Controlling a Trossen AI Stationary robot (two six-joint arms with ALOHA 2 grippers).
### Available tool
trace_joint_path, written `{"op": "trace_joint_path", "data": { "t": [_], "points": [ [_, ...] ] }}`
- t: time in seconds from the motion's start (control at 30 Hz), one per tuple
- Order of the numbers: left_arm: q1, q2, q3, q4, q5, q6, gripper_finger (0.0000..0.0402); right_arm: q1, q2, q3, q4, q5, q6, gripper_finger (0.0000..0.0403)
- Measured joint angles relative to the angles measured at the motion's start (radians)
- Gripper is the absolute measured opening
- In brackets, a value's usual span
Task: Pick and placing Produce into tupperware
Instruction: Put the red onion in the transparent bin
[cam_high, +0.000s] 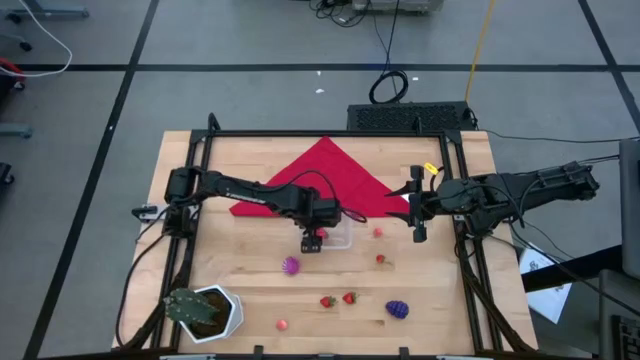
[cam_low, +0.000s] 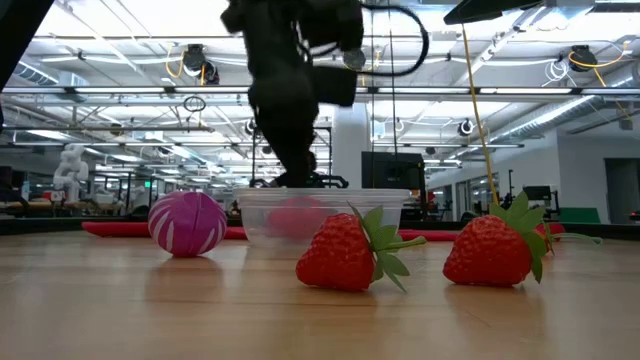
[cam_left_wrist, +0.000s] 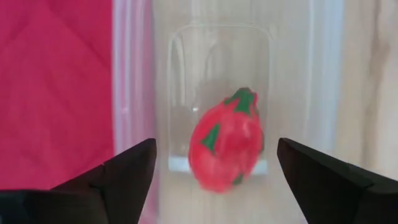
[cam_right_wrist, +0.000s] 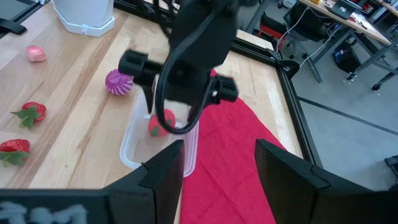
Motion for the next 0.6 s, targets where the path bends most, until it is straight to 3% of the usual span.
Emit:
{"op": "trace_joint_path", "data": {
  "t": [0.3, 0.6],
  "points": [
    [-0.062, -0.001, 0.29, -0.453, 0.002, -0.13, 0.034, 0.0, 0.0, 0.0, -0.003, 0.0, 0.0, 0.0187],
    [-0.245, -0.026, 0.291, -0.525, -0.044, -0.478, 0.034, 0.0, 0.0, 0.0, -0.049, -0.001, 0.0, 0.0187]
  ]
}}
